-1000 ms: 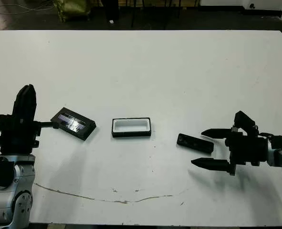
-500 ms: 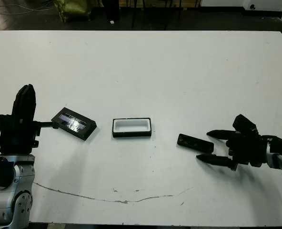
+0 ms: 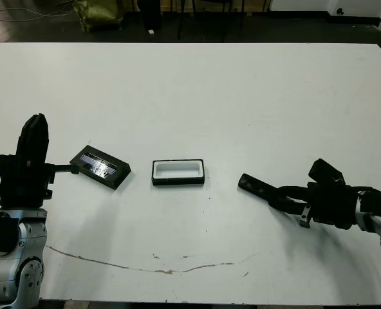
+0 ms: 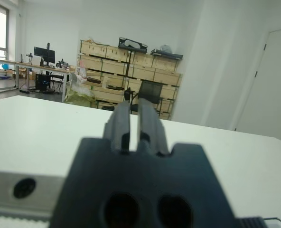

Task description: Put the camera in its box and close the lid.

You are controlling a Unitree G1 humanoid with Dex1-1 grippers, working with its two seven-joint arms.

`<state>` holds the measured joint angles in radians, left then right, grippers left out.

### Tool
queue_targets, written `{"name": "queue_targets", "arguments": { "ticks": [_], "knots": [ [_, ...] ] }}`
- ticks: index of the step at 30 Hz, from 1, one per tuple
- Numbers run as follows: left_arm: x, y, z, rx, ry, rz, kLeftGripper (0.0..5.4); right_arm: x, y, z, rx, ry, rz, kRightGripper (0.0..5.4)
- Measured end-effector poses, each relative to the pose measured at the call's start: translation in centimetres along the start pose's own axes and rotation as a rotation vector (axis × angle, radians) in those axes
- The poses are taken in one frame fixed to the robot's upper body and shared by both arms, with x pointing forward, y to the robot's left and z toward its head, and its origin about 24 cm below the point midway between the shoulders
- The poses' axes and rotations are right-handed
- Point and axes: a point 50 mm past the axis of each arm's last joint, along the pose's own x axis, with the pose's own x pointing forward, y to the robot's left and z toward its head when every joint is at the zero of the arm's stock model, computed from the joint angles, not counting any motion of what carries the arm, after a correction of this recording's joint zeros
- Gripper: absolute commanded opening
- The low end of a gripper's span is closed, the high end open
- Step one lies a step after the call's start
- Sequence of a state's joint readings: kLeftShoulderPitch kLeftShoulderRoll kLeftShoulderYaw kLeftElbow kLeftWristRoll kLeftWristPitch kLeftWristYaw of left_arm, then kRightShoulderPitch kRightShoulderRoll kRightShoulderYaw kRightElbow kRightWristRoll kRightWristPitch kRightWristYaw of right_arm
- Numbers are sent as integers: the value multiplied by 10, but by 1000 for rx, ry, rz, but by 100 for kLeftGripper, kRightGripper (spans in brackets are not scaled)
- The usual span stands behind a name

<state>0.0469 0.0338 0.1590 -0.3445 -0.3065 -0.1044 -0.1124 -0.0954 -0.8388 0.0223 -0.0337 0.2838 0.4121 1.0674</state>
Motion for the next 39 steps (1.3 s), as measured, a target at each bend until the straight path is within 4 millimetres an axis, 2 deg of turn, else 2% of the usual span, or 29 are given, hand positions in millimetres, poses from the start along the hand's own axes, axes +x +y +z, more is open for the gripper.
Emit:
{"name": "queue_targets", "arguments": {
  "ticks": [11,15,18,26,33,39],
  "knots": [
    [0,0,0,0,0,2,0,-4,-1,5,-28,28,-20,19],
    [0,0,0,0,1,2,0,-8,-12,6,16,7,-22,17],
    [0,0,0,-1,3,5,0,-13,-26,11,100,-102,32,14],
    [-1,-2,0,-2,6,1,0,-5,-59,54,106,-349,183,12],
    [-1,-4,0,-6,11,8,0,18,-76,87,-28,-318,301,11],
    [-1,-5,0,-5,13,6,0,49,-66,117,-185,-179,389,11]
  ]
}}
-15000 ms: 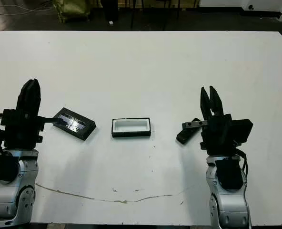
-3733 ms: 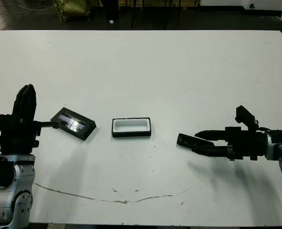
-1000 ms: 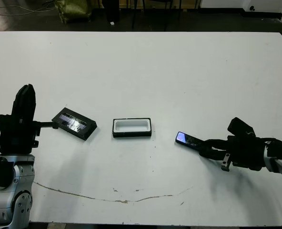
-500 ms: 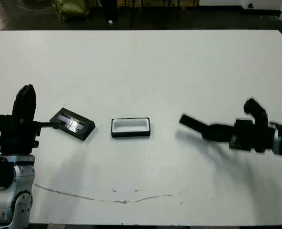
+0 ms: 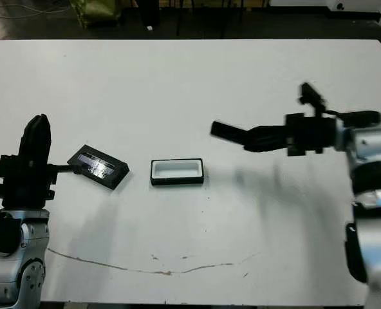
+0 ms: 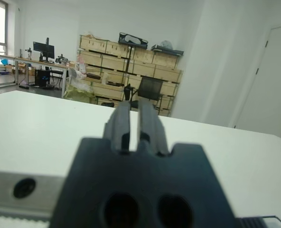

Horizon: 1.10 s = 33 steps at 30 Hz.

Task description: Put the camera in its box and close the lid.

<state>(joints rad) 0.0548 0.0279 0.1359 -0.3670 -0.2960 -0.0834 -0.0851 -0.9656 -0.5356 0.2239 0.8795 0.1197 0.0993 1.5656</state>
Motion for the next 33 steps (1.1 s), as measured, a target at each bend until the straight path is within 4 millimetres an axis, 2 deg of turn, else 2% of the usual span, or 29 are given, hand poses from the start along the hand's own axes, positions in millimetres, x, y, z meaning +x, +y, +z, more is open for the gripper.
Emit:
{"name": "queue_targets", "arguments": {
  "ticks": [6,11,22,33],
  "knots": [
    [0,-1,-1,5,0,1,0,32,3,14,-102,63,102,11],
    [-2,-1,-2,-2,9,14,0,44,6,17,-125,105,141,11],
    [-4,-3,-2,-4,16,20,0,48,9,35,-100,75,167,11],
    [-5,-3,-2,-4,17,26,0,47,17,42,-137,55,64,11]
  ]
}}
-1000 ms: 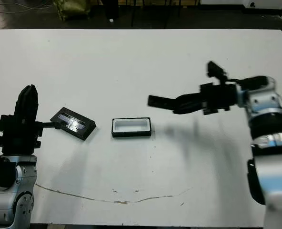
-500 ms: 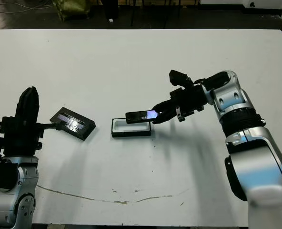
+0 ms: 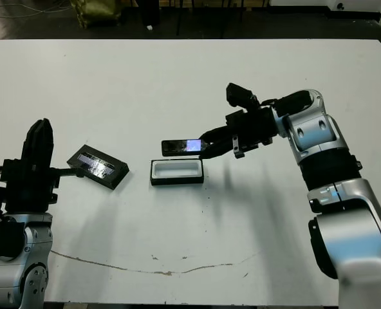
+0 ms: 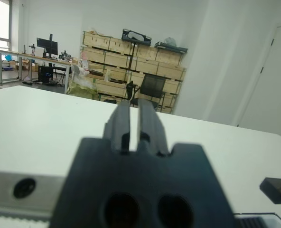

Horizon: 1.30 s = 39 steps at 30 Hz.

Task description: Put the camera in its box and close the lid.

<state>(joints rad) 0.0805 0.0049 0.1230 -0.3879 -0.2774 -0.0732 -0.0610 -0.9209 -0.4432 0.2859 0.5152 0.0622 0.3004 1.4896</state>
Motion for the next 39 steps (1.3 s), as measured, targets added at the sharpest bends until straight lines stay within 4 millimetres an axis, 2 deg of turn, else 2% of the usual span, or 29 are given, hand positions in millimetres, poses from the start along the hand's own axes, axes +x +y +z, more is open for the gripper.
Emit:
{"name": "queue_targets", "arguments": {
  "ticks": [14,24,39],
  "knots": [
    [0,-1,1,16,-1,4,0,6,8,7,-22,35,-45,11],
    [-4,-2,1,29,4,3,0,13,16,11,-76,128,-41,11],
    [-4,-3,2,47,-13,8,0,20,17,6,-103,226,-44,11]
  ]
}}
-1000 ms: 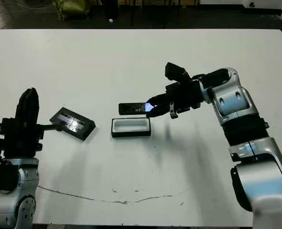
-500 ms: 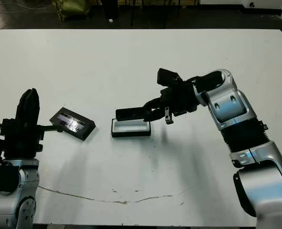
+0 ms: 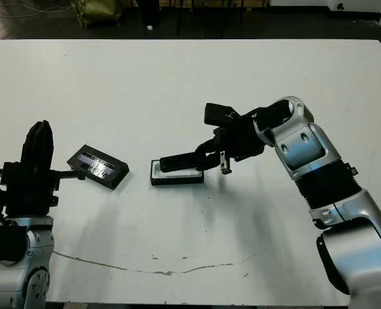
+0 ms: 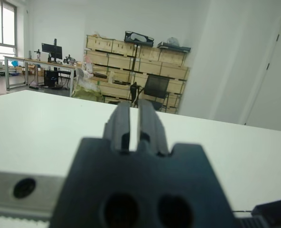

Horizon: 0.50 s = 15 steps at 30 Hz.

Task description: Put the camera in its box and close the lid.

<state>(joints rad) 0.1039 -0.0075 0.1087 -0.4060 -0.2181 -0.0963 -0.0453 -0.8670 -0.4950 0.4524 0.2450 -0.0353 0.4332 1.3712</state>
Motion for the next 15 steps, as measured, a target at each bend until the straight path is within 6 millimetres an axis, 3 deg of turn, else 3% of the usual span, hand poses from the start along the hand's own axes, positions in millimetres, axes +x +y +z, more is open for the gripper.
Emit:
{"name": "queue_targets", "arguments": {
  "ticks": [15],
  "knots": [
    [-1,-1,-1,-4,5,4,0,5,-5,0,-33,16,-33,11]
  ]
}}
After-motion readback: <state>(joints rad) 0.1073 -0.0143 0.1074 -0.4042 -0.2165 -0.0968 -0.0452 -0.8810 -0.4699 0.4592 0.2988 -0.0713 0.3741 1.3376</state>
